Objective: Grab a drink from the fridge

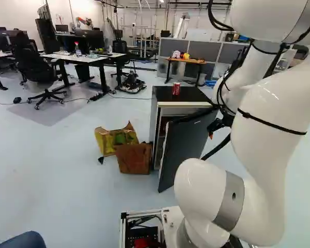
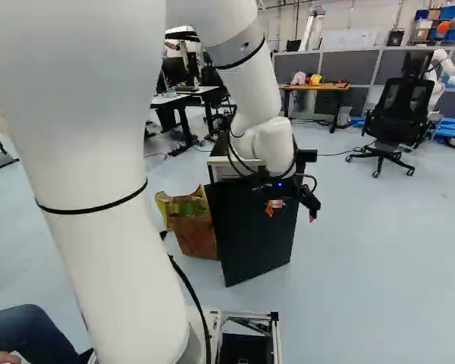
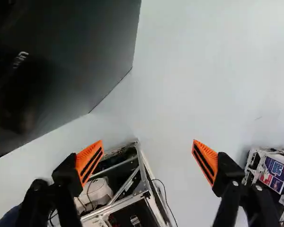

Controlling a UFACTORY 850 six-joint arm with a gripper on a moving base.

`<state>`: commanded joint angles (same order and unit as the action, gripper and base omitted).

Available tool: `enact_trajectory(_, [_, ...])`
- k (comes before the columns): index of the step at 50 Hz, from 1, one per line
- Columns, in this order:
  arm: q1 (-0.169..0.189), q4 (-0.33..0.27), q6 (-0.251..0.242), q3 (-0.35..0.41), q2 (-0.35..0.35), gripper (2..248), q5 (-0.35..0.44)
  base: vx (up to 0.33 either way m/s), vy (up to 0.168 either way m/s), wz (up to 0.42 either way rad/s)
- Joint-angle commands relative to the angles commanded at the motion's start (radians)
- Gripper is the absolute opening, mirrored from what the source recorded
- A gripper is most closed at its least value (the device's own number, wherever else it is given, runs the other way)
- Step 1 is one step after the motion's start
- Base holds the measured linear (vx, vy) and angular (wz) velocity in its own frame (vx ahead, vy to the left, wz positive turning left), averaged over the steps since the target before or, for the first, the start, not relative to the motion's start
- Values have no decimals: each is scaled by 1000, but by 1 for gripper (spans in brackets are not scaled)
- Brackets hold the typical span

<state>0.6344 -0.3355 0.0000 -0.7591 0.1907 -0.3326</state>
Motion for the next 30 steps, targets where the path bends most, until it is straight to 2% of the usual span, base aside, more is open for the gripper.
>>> enact_trajectory(19, [-63,-48,0,63,-54,247,129,0,0,0])
enact_trajectory(30, [-102,-54,0,95,-82,247,148,0,0,0])
